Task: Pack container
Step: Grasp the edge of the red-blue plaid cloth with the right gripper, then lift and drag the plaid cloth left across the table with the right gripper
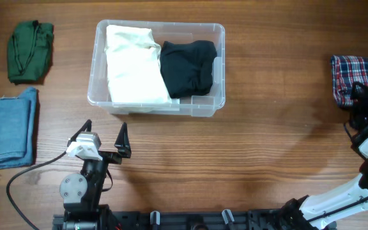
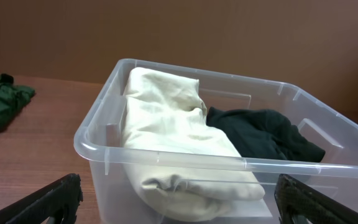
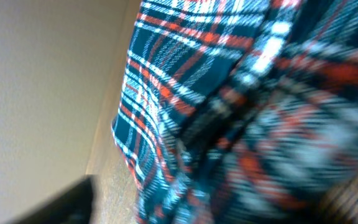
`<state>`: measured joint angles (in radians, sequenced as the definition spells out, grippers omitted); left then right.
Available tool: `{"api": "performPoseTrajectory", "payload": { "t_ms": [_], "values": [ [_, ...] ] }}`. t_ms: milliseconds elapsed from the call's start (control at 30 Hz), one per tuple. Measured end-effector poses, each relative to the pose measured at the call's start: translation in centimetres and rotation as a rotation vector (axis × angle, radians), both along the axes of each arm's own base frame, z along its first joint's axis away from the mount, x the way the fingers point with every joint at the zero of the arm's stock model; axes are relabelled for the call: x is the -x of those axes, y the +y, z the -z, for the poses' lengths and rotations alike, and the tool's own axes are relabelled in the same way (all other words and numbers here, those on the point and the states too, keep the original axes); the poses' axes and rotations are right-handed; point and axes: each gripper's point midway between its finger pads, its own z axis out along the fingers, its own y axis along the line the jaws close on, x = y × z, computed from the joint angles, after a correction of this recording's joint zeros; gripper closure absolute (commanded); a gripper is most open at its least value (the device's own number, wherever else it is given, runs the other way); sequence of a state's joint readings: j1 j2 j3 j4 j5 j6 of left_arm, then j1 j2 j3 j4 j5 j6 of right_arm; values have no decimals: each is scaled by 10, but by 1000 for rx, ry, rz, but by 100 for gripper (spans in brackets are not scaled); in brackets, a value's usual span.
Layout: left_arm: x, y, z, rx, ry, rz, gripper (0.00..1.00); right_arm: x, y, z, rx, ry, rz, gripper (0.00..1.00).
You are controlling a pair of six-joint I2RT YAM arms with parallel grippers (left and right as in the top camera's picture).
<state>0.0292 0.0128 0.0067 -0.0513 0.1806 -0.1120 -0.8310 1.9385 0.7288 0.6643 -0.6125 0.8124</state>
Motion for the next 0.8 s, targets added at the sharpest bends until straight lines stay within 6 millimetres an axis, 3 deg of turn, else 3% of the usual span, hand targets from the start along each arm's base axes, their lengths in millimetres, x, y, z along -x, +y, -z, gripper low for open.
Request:
{"api": "performPoseTrajectory", "payload": {
  "t_ms": [133, 333, 800],
  "values": [
    [0, 0, 0, 0, 0, 0, 0, 0, 0, 2, -10, 4, 3, 74],
    [0, 0, 0, 0, 0, 0, 0, 0, 0, 2, -1, 6, -3, 86],
    [0, 0, 0, 0, 0, 0, 0, -12, 15, -19, 35, -80, -147, 93]
  ]
}}
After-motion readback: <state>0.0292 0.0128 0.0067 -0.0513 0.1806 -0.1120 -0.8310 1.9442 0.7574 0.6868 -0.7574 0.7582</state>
